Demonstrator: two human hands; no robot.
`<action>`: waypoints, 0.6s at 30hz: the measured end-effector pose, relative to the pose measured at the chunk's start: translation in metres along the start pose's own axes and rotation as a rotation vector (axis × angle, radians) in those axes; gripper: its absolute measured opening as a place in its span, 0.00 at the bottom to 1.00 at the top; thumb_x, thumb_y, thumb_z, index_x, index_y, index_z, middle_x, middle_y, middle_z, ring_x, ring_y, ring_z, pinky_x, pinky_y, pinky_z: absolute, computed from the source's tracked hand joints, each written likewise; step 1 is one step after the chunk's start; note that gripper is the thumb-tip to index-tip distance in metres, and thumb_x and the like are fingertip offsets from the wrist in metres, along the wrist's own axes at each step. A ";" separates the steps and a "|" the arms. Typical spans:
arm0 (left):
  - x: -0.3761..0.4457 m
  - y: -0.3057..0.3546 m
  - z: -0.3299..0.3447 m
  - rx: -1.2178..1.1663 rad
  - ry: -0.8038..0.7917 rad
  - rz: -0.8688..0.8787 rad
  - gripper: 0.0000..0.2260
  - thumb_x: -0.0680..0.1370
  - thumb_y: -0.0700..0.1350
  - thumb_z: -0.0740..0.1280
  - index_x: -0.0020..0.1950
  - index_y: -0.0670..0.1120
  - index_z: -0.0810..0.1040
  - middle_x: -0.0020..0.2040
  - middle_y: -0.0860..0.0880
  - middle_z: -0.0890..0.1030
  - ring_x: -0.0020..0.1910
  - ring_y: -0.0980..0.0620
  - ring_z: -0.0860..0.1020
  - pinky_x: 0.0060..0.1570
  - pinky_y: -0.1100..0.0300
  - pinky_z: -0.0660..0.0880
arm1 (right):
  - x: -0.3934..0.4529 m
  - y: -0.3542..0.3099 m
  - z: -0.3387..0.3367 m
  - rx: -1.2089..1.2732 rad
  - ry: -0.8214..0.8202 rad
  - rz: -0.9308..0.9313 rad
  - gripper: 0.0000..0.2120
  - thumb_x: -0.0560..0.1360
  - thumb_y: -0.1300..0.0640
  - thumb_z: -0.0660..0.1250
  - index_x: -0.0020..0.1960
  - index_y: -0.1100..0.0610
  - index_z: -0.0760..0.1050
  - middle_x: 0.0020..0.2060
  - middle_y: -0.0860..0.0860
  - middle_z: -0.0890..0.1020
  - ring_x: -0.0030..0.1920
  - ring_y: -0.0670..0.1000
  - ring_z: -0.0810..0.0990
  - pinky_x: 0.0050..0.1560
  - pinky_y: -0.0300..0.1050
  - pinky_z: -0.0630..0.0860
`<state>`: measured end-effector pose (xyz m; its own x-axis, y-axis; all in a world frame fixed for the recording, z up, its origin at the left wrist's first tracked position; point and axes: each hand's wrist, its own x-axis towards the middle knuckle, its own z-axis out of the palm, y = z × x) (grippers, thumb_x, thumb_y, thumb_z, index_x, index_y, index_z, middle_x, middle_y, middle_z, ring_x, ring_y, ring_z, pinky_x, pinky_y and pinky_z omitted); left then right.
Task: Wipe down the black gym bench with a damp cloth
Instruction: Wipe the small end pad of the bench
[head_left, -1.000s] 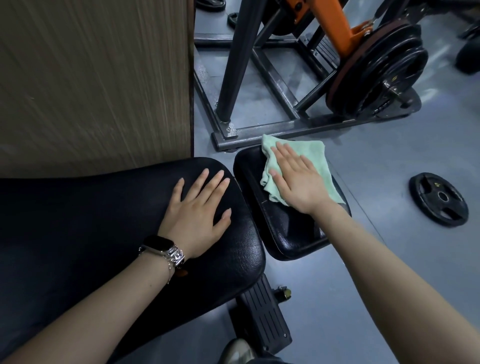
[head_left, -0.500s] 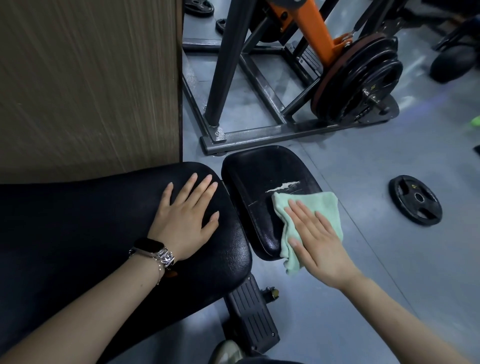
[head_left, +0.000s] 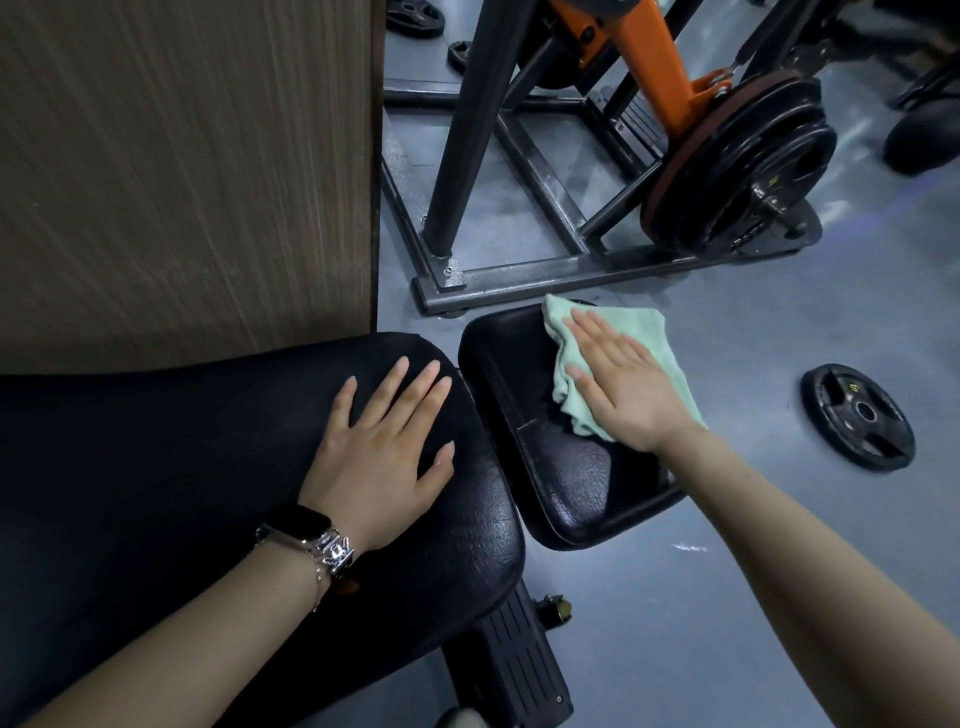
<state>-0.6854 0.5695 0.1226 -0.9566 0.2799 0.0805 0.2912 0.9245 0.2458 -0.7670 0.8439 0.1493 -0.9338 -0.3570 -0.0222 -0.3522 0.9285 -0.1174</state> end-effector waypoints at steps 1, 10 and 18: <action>0.000 0.000 0.000 0.003 0.006 0.000 0.28 0.78 0.59 0.46 0.75 0.49 0.60 0.76 0.54 0.57 0.76 0.52 0.51 0.71 0.41 0.51 | 0.010 0.001 0.000 -0.001 0.010 0.010 0.33 0.76 0.38 0.38 0.78 0.50 0.51 0.77 0.45 0.52 0.75 0.41 0.45 0.74 0.44 0.46; 0.000 -0.001 0.002 0.015 0.019 0.007 0.27 0.78 0.59 0.48 0.75 0.50 0.61 0.76 0.54 0.57 0.76 0.52 0.52 0.71 0.43 0.50 | 0.035 0.009 0.000 -0.005 0.021 0.024 0.36 0.75 0.37 0.37 0.78 0.53 0.53 0.77 0.47 0.56 0.77 0.46 0.50 0.75 0.47 0.49; 0.000 0.000 -0.001 -0.006 -0.008 0.004 0.28 0.78 0.60 0.46 0.76 0.50 0.59 0.76 0.55 0.55 0.76 0.53 0.49 0.71 0.42 0.49 | -0.026 0.019 -0.002 0.018 -0.007 0.023 0.31 0.78 0.38 0.40 0.78 0.48 0.49 0.76 0.42 0.48 0.76 0.41 0.44 0.75 0.45 0.46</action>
<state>-0.6852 0.5695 0.1234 -0.9554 0.2859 0.0736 0.2952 0.9219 0.2508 -0.7498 0.8705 0.1493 -0.9412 -0.3362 -0.0320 -0.3293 0.9346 -0.1346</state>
